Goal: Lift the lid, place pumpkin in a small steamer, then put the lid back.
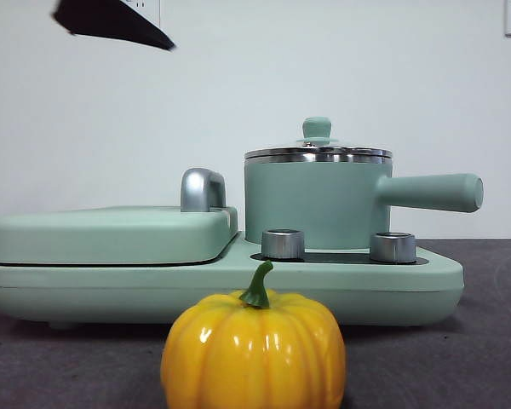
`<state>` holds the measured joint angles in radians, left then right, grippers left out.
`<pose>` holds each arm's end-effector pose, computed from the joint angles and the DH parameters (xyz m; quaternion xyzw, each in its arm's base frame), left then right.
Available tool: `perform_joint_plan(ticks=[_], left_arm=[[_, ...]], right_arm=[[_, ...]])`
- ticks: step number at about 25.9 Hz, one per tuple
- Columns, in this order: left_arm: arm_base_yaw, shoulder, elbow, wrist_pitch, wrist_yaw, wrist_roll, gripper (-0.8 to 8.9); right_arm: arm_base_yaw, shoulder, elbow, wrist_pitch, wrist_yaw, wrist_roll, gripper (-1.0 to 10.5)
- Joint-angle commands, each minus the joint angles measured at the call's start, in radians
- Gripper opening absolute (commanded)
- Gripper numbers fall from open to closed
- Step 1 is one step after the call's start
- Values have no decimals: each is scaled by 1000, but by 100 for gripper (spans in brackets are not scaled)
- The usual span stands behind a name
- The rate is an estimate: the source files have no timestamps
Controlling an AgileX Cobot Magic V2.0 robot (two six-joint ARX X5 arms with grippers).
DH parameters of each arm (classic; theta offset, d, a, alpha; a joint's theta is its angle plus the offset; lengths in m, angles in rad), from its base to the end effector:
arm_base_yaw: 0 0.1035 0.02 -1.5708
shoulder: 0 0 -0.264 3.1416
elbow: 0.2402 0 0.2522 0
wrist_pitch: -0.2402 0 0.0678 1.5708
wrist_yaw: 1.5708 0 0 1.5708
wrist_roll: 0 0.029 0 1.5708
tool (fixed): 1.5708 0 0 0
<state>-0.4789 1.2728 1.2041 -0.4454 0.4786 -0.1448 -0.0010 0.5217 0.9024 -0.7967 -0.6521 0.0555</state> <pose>0.2356 -0.1374 0.3529 -0.0621 0.2858 -0.4260 0.8562 0.0794 0.0175 0.3451 0.0919 0.2042 0.3074 0.9249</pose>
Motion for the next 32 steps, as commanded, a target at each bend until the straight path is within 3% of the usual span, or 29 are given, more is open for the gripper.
perform_joint_plan(ticks=[1,10,20,22,32], left_arm=[[-43,119,124,-37,-61,89,477],[-176,385,343,-37,-269,187,477],[-236,533,354,142,-282,189,462],[-248,547,354,170,-330,190,413],[-261,594,354,176,-356,195,372]], right_arm=[[0,6,13,10,-2,-11,493],[0,6,13,9,-2,-10,493],[0,6,13,9,-2,-10,493],[0,6,13,9,-2,-10,493],[0,6,13,9,-2,-10,493]])
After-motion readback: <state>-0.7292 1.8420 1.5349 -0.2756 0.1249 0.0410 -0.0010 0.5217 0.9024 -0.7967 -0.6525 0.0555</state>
